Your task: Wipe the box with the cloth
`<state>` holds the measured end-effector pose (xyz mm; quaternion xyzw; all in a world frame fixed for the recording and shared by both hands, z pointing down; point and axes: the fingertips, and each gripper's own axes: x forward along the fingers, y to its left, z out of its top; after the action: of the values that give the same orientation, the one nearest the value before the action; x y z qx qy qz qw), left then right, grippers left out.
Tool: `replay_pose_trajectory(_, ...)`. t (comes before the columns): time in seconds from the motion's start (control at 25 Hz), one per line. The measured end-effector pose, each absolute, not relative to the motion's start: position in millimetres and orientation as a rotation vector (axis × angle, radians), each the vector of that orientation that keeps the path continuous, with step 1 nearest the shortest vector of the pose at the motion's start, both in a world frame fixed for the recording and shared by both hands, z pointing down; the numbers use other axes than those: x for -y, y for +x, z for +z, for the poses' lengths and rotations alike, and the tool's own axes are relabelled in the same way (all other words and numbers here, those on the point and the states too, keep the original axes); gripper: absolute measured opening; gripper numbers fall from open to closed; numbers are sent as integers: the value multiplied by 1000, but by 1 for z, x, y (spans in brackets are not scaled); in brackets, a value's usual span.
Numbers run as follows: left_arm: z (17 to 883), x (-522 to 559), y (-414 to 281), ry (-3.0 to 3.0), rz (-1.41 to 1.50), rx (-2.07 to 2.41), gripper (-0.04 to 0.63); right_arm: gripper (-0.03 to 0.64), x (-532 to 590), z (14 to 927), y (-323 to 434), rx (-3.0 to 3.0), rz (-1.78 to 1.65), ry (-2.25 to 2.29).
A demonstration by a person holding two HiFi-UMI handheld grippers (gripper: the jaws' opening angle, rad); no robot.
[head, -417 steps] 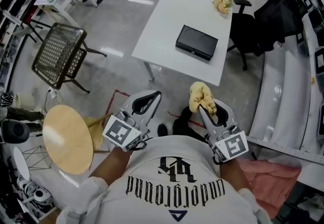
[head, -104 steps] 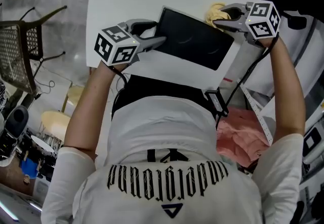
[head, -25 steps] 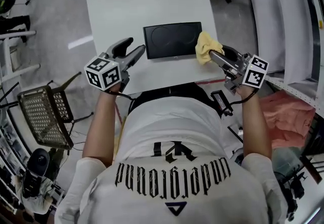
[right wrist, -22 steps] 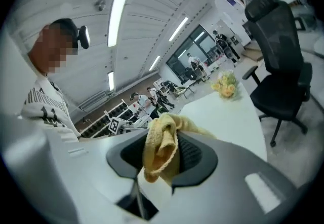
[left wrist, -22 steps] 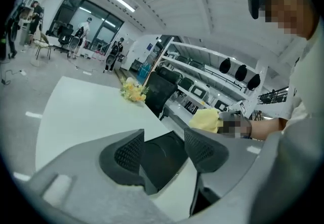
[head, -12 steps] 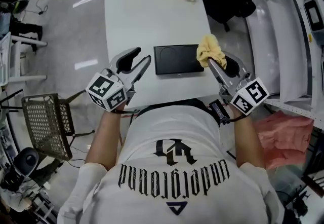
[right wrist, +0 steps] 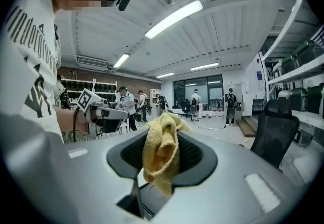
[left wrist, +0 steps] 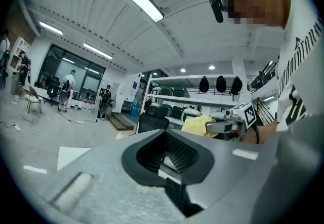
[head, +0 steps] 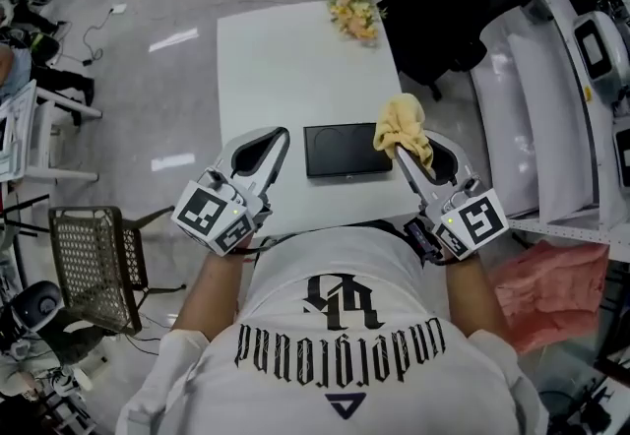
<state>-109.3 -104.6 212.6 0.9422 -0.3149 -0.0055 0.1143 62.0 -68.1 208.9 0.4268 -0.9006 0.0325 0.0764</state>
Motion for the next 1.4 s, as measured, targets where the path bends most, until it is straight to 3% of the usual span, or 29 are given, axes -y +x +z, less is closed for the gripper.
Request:
replay_pose_trajectory(0.6, 186, 57, -83, 2817, -46, 989, 8, 123, 33, 196, 86, 2750, 12, 1189)
replay_pose_trajectory(1.16, 227, -111, 31, 2658, -46, 1222, 8, 123, -106, 232, 201, 2793, -3, 948)
replay_pose_trajectory(1.4, 218, -169, 42, 2661, -20, 1248, 8, 123, -165, 232, 212, 2799, 20, 916)
